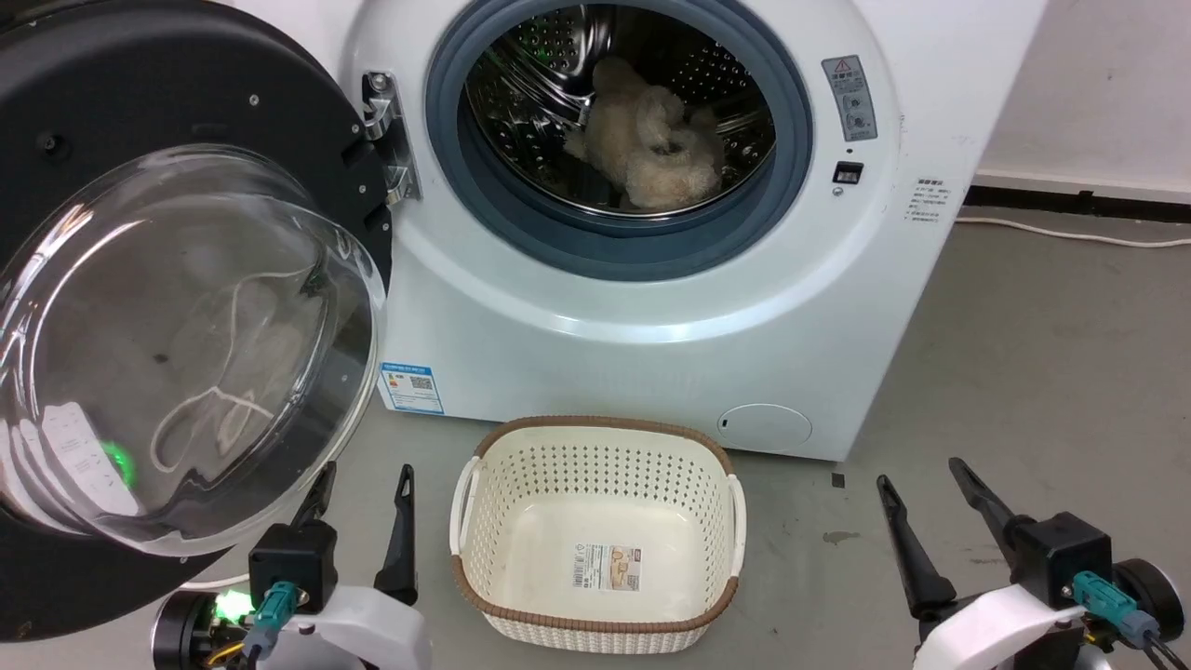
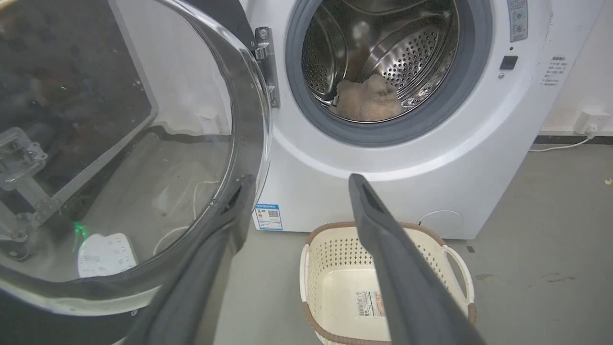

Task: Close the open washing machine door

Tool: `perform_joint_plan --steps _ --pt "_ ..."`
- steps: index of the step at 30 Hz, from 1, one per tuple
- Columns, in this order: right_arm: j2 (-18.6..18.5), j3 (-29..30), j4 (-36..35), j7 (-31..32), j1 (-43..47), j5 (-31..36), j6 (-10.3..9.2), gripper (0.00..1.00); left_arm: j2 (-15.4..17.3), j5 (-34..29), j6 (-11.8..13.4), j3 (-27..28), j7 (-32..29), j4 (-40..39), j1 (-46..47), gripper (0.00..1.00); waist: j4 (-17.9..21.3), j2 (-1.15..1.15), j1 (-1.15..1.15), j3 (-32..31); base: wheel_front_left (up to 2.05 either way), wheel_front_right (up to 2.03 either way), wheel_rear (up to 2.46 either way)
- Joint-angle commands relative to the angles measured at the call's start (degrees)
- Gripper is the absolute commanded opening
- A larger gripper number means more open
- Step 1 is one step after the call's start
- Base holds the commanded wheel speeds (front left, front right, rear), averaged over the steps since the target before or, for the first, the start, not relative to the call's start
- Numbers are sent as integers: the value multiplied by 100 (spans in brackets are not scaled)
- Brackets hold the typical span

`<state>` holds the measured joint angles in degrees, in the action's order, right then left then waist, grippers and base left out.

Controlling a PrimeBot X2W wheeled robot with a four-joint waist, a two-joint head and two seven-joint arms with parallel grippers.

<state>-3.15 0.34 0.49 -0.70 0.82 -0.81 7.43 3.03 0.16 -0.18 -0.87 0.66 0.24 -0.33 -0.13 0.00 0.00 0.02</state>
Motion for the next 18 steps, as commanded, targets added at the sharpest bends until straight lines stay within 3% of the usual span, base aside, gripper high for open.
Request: perform_joint_plan --steps 1,18 --pt "4 29 8 -71 9 -43 1 100 27 -15 -5 -20 74 -32 1 100 -12 0 0 -1 0 0 0" --pt "7 -34 71 -274 67 -66 1 100 134 -17 18 -182 278 -82 -26 100 -459 0 0 -54 0 0 0"
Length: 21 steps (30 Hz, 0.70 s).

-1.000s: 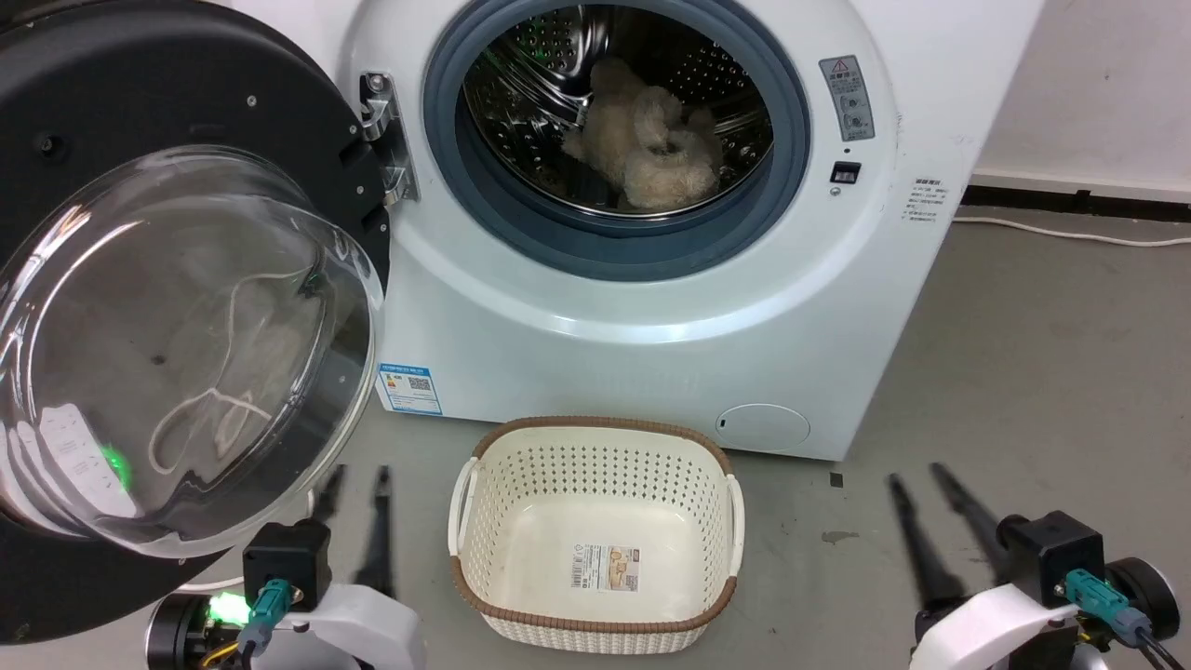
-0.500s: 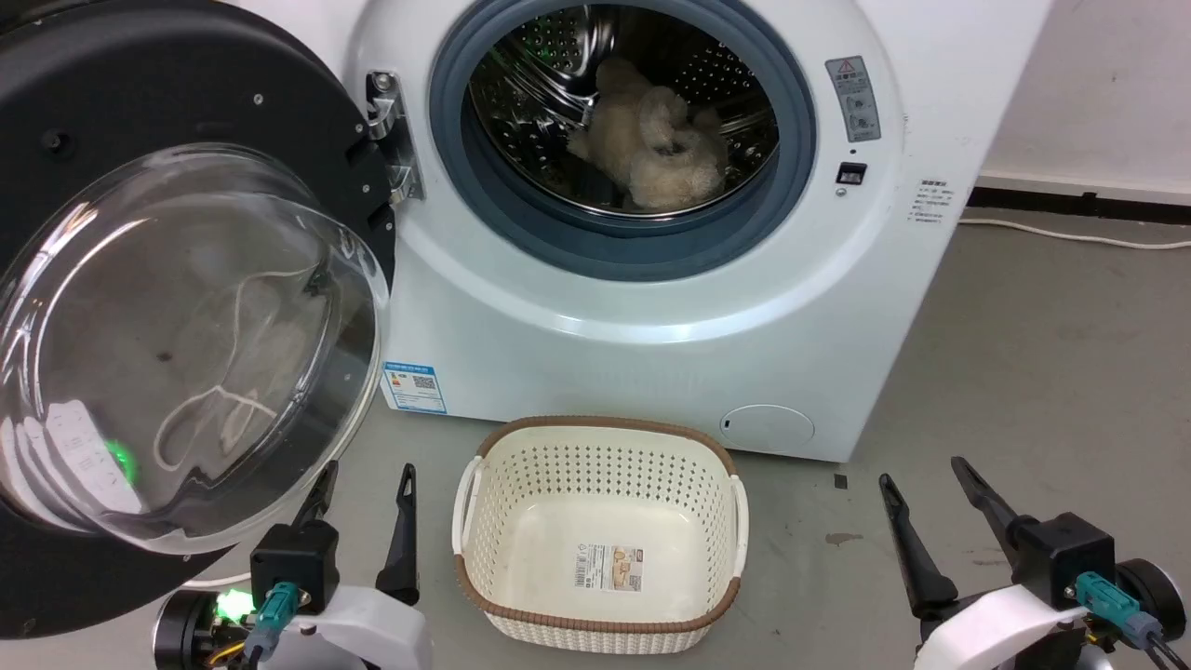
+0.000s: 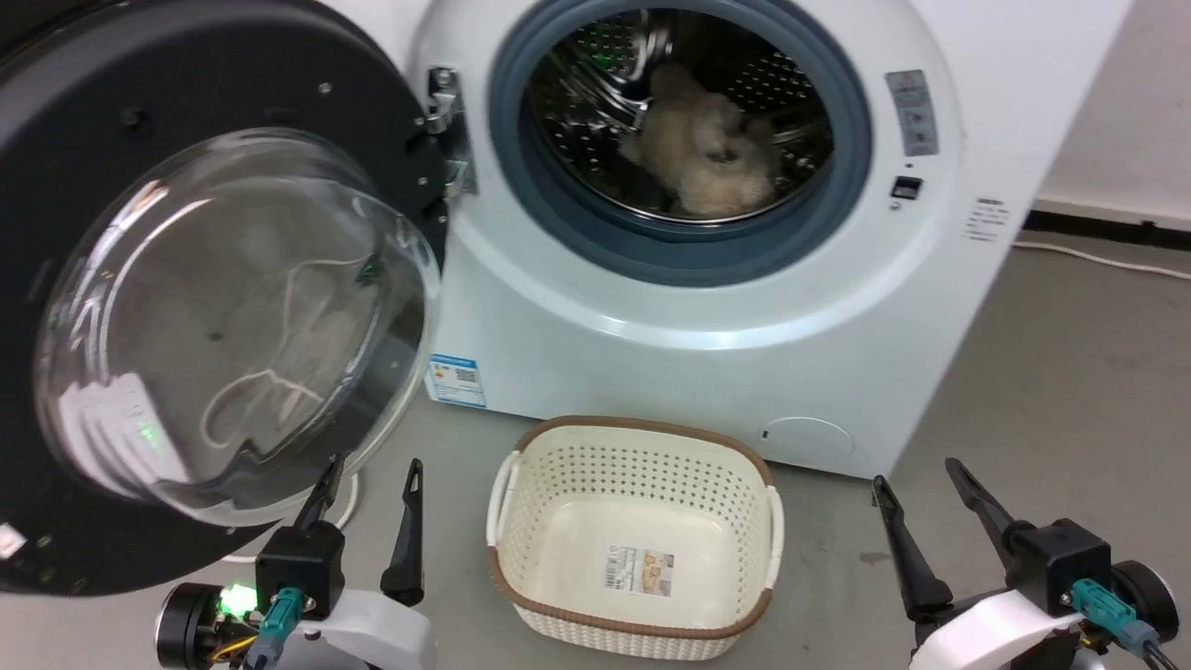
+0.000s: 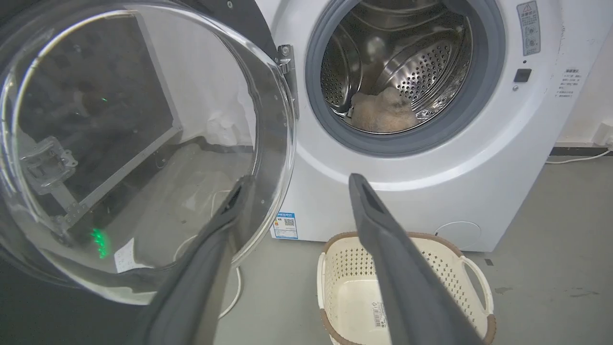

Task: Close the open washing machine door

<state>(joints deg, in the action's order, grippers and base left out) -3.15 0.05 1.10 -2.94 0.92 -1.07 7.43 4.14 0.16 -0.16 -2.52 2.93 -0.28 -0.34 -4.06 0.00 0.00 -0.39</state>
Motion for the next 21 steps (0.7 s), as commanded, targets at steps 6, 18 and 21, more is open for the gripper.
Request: perform_joint_plan --steps 6,18,21 --pt "8 -66 52 -122 72 -52 2 100 78 -11 30 -67 123 -48 -60 100 -352 0 0 -57 0 0 0" --pt "11 -437 275 -266 -196 -43 2 100 147 -2 216 -46 267 -268 -202 100 -704 0 0 17 0 0 0" --pt "11 -530 339 -301 -268 -57 2 100 167 8 253 -36 302 -309 -235 100 -788 0 0 37 0 0 0"
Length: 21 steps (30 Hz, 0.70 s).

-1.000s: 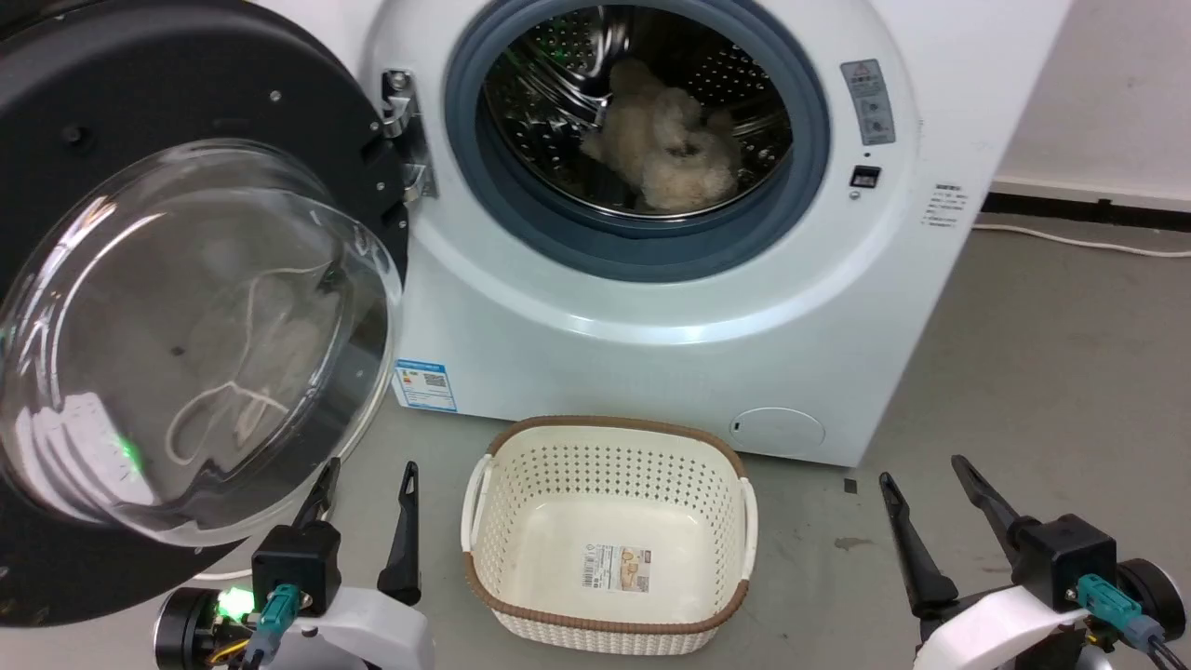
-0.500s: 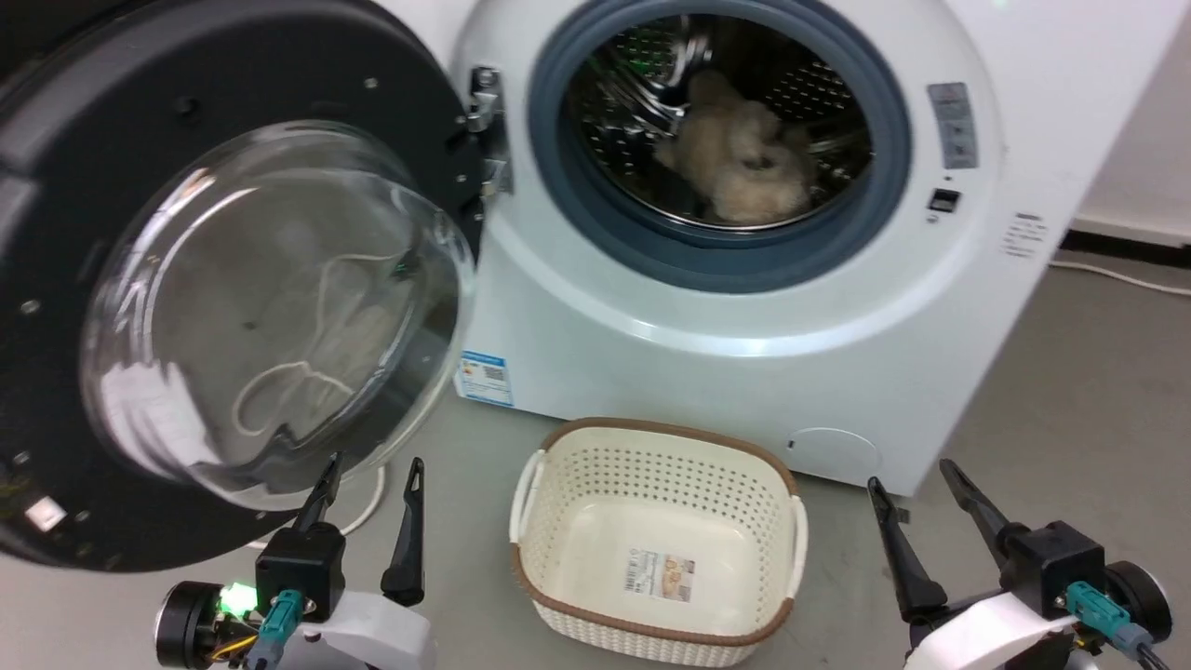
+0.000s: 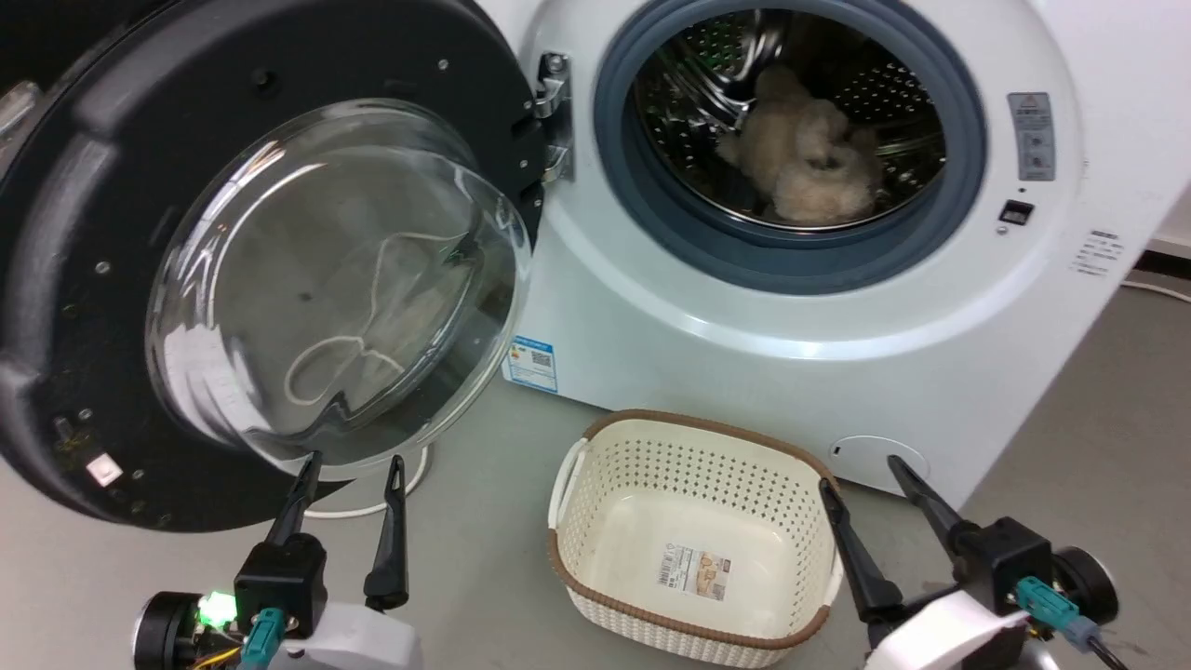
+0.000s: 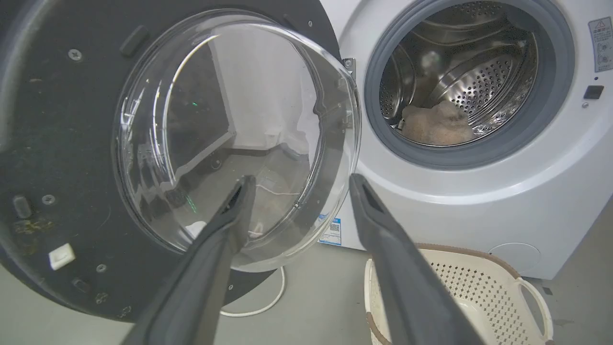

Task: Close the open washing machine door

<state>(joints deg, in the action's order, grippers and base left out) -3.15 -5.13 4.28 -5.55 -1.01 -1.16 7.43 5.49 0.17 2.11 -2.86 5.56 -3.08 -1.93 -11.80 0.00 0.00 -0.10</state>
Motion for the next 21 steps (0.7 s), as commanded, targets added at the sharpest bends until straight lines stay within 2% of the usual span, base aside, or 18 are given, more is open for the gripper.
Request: perform_joint_plan --steps 1,21 --pt "12 -44 45 -52 -97 -52 2 100 37 11 41 3 51 -40 -88 100 -42 0 0 13 0 0 0" --pt "-49 -398 293 -292 -264 -157 3 100 115 37 246 -2 290 -219 -276 100 -553 0 0 68 -3 -3 -3"
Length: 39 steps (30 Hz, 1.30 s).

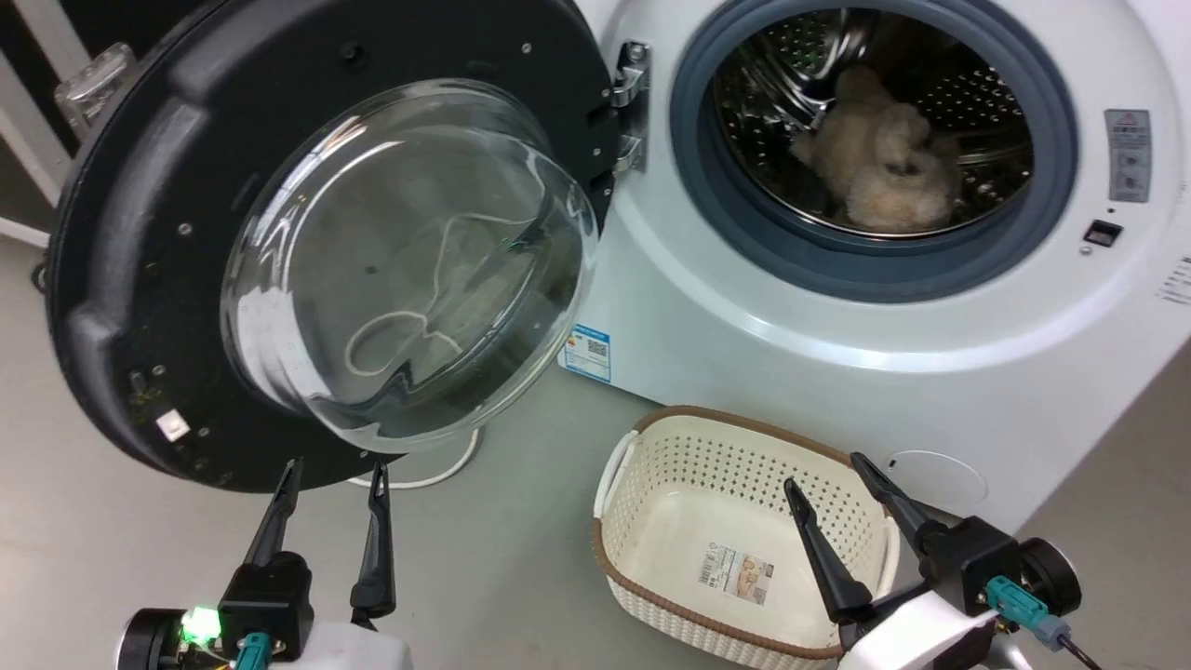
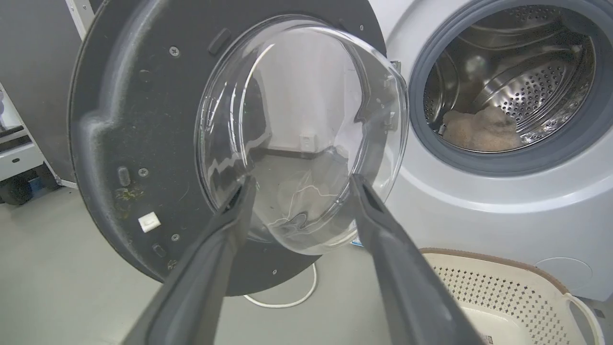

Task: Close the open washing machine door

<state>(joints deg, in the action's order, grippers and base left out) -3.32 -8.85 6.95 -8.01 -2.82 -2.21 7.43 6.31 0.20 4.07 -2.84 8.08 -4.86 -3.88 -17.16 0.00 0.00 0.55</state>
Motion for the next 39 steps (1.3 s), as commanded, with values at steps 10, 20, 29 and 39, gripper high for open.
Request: perform_joint_plan --steps 10,20,29,39 --pt "-42 -138 129 -165 -134 -101 4 100 79 44 128 -4 158 -101 -162 100 -264 0 0 16 0 0 0" --pt "-92 -299 238 -285 -186 -154 4 100 107 34 205 -50 278 -228 -224 100 -519 0 0 39 0 0 0" --pt "-144 -387 334 -416 -232 -164 5 100 82 195 181 -58 410 -357 -205 0 -815 0 0 159 0 0 0" --pt "-197 -169 184 -536 -134 -18 5 100 183 995 -410 783 530 -911 620 0 -1000 0 0 543 0 0 0"
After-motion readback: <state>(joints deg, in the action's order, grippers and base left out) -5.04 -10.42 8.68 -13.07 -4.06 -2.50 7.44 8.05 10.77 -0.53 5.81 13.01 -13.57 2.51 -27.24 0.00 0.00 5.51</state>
